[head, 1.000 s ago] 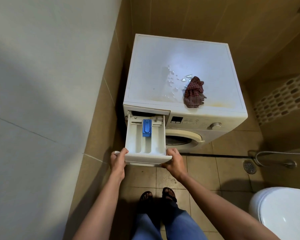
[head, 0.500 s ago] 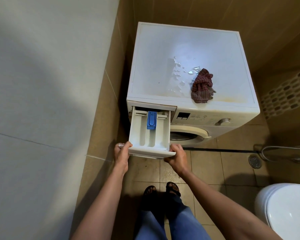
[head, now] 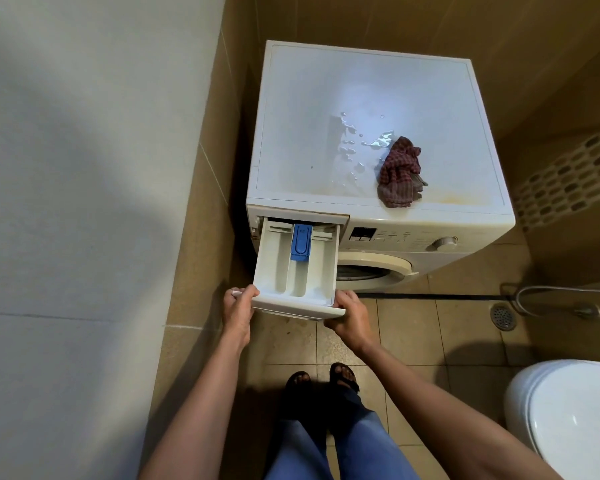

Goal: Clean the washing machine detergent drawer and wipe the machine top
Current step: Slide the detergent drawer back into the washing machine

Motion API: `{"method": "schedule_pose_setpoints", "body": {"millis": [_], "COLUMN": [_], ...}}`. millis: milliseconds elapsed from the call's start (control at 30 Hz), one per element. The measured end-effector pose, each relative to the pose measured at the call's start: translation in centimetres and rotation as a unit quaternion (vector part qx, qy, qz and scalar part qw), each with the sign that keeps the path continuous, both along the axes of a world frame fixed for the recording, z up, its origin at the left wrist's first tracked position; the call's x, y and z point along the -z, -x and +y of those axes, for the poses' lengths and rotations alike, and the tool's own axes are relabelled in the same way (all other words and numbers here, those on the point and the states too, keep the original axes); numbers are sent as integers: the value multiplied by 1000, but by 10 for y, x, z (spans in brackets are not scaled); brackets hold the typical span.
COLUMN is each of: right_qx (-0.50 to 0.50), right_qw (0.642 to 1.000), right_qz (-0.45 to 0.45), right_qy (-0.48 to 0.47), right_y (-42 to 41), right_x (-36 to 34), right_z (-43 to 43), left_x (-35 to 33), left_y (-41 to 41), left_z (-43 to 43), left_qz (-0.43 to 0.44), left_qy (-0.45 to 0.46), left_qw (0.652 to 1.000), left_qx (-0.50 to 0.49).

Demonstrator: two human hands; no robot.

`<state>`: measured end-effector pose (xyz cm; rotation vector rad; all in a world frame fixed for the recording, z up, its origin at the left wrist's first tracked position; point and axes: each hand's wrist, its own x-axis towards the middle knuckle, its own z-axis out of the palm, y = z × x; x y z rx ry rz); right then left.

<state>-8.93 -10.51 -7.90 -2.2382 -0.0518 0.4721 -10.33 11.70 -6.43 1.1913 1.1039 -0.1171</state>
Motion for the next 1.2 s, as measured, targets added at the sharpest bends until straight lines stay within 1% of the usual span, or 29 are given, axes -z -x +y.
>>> {"method": "schedule_pose_setpoints", "body": {"millis": [300, 500, 767, 933, 1200], "right_qx": [-7, -20, -66, -47, -47], "right_qw": [999, 999, 997, 998, 999], "right_qz": [-32, -31, -46, -38, -27], "right_qy": [-10, 4, 22, 1, 5], "right_y": [1, 1, 0, 0, 0], "right_x": [2, 7, 8, 6, 6], "right_z": [5, -4, -6, -5, -7], "left_x": [1, 4, 0, 3, 3], "left_y": [-3, 4, 1, -1, -1], "left_z": [9, 0, -1, -2, -2], "left_qz": [5, 6, 2, -8, 4], "left_qy": [-19, -11, 1, -9, -6], "left_qw": [1000, 1000, 999, 999, 999], "left_qx": [2, -17, -34, -51, -54]}}
